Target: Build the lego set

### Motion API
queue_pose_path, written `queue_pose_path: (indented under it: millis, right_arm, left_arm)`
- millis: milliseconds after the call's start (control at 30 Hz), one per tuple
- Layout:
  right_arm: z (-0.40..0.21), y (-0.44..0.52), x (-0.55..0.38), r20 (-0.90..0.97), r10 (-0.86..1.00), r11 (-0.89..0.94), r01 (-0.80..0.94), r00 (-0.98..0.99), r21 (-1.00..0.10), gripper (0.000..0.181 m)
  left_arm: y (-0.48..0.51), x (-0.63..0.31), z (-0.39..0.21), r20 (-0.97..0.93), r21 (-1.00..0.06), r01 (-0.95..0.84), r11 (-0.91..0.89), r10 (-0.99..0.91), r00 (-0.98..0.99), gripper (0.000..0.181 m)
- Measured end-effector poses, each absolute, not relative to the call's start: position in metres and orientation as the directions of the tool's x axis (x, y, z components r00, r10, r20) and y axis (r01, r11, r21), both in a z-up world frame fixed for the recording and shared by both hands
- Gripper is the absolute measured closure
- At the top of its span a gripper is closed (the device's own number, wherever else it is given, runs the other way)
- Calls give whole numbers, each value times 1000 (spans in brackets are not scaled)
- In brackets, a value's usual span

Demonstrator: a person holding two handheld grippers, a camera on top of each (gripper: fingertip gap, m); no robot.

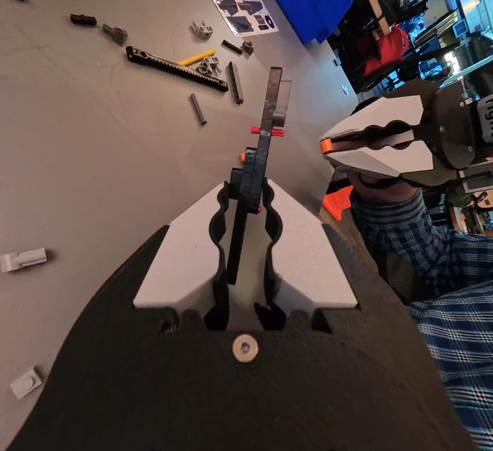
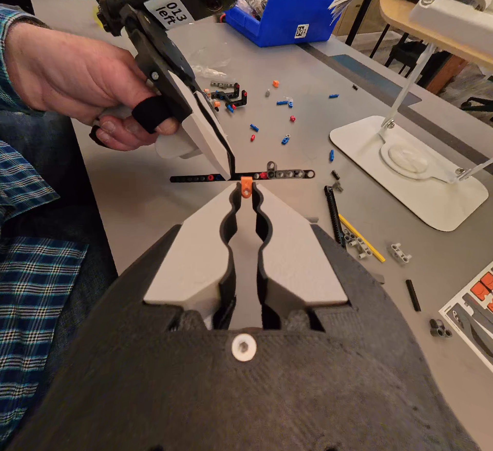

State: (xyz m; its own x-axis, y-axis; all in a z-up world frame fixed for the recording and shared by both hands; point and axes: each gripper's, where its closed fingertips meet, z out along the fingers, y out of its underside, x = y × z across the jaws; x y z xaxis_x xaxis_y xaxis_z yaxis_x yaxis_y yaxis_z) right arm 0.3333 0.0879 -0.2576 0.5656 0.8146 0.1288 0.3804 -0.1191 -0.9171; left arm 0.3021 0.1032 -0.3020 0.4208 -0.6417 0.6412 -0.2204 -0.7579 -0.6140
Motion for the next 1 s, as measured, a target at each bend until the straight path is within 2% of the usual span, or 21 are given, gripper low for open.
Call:
queue_pose_path:
  millis: [433,800,1000]
  right_arm:
    - [-250,94,326,183,811,-49,376,556,-925,176]
    - [-239,91,311,370,785,133,449,496,-884,177]
    - [-238,102,310,446,733,162,505,514,-848,176]
  left_arm:
    - [111,305,-290,704,-603,-118,-789,-596,385,159]
    - [110,311,-276,724,-617,-70,-784,-600,339,158]
    - [111,313,-272,751,-601,-44,-798,-582,311,159]
